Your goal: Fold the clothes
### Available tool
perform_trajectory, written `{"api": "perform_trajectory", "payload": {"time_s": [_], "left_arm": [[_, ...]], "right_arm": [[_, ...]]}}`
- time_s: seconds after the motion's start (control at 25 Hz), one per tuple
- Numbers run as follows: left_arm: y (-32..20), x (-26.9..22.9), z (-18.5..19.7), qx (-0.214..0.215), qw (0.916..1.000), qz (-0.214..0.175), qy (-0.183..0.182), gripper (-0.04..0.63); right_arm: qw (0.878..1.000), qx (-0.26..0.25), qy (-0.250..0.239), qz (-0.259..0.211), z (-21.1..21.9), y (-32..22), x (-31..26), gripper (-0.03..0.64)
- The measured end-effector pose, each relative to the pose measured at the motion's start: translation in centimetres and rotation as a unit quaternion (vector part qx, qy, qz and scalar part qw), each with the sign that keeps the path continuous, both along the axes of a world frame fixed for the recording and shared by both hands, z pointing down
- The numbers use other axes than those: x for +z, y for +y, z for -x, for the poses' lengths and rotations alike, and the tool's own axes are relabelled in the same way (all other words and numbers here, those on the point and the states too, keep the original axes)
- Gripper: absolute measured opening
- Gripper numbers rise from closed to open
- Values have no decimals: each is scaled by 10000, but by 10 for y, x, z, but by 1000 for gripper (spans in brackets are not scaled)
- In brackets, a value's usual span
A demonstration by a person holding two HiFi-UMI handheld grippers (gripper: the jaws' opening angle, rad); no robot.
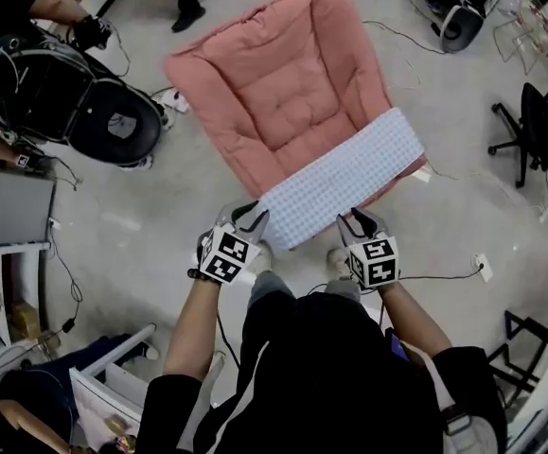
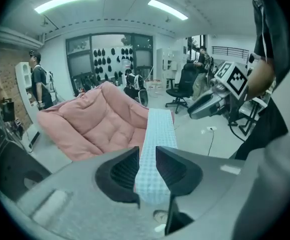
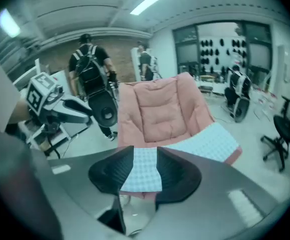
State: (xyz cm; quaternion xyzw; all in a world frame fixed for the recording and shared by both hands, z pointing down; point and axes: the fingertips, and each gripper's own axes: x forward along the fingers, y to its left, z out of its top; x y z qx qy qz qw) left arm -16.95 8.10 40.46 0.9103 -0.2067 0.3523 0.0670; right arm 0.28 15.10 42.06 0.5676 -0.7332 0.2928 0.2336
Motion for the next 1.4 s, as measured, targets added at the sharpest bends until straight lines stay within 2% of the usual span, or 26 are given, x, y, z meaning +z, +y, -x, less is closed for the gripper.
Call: {"api": "perform_trajectory", "payload": {"time_s": [0.08, 0.16, 0.24, 0.36, 0.52, 0.64, 0.76, 1.0, 1.2, 1.4], "left_arm": [[-15, -10, 3, 341, 9992, 64, 191, 109], [-27, -13, 8, 656, 9977, 65, 148, 109], [-37, -13, 5, 986, 9951, -8, 45, 109], [-50, -20, -12, 1362, 9906, 5, 111, 109], [-64, -25, -51, 1685, 9850, 210, 314, 109], [-61, -25, -84, 1816, 9810, 518, 442, 152], [-58, -21, -122, 1896, 9772, 804, 521, 164], [-83, -6, -162, 2265, 9694, 944, 81, 184], [-101, 18, -179, 2341, 9635, 1303, -1, 184], [-111, 70, -204, 2687, 9473, 1729, -226, 184]], "right_arm": [[9944, 914, -464, 243, 0, 1, 10, 149], [9834, 1594, -827, 266, 3, 0, 10, 150], [9732, 2112, -905, 115, -1, 2, 3, 150], [9621, 2633, -699, -110, -8, 14, -5, 150], [9489, 3114, -490, -144, -15, 27, -2, 151], [9372, 3431, -612, -128, -22, 36, 2, 154], [9260, 3697, -746, -168, -47, 38, 5, 156], [9129, 4006, -723, -288, -95, 20, 16, 153], [8953, 4355, -929, -136, -113, 19, 36, 153], [8808, 4612, -1072, -59, -121, 9, 70, 155]]}}
